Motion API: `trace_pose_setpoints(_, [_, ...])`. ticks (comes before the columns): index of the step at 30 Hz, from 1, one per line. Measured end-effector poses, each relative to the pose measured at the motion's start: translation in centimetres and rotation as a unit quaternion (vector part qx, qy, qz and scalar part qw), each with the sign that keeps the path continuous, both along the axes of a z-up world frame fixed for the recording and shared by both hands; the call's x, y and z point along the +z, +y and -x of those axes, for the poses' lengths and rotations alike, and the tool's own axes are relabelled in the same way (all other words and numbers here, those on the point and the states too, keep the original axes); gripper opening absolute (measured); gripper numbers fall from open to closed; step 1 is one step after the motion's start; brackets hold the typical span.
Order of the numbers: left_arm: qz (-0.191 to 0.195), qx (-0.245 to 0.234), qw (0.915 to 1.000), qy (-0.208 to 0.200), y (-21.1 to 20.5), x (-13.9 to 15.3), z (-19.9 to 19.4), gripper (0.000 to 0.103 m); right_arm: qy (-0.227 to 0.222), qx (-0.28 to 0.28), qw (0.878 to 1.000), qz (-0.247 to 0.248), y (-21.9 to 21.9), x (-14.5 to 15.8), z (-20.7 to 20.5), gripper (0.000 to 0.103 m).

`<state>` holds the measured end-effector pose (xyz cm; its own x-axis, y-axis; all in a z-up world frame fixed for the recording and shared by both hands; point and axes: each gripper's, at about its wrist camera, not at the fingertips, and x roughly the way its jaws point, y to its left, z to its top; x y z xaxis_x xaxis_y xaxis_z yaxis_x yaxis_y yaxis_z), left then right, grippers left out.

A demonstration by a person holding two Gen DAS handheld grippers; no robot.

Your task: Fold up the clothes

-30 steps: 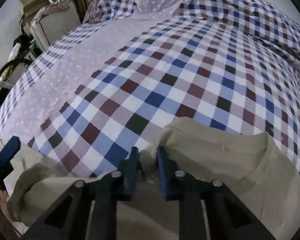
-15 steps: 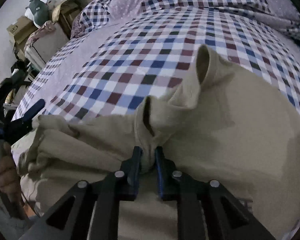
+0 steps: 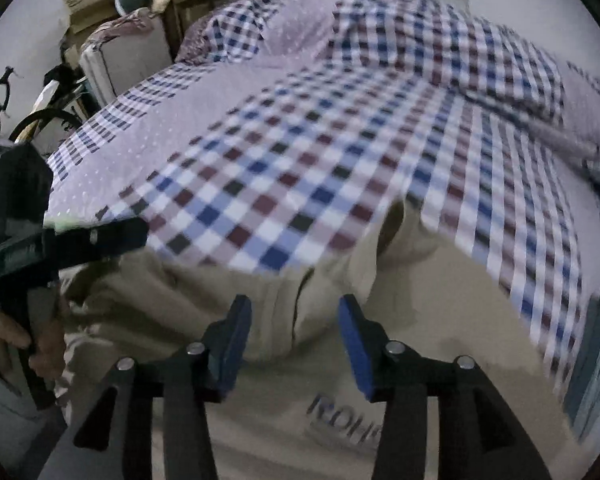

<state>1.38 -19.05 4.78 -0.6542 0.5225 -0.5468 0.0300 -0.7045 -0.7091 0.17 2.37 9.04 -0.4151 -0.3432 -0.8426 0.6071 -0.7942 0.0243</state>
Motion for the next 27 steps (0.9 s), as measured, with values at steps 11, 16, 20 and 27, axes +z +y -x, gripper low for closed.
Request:
trace_pose_setpoints(11, [-0.016, 0.006, 0.9998, -0.001, -1.1, -0.3, 0.1, 0.086, -0.046, 0.099, 0.989, -0.097, -3.7, -6.0, 4.1, 0.049])
trace_pose_setpoints(16, [-0.018, 0.012, 0.9998, 0.001, -1.9, -0.1, -0.3, 0.086, -0.044, 0.12, 0.989, -0.078, -2.1, -5.9, 2.4, 0.02])
trace_pose_setpoints(20, [0.008, 0.014, 0.9995, 0.028, -2.0, 1.0, -0.9, 0.086, 0.009, 0.119, 0.991, -0.058, -0.5, -4.1, 0.5, 0.004])
trace_pose_setpoints(27, [0.132, -0.055, 0.9732, 0.18, 3.3, 5.7, -3.2, 0.086, 0.131, 0.104, 0.986, -0.011, 2.1, 1.4, -1.3, 0.004])
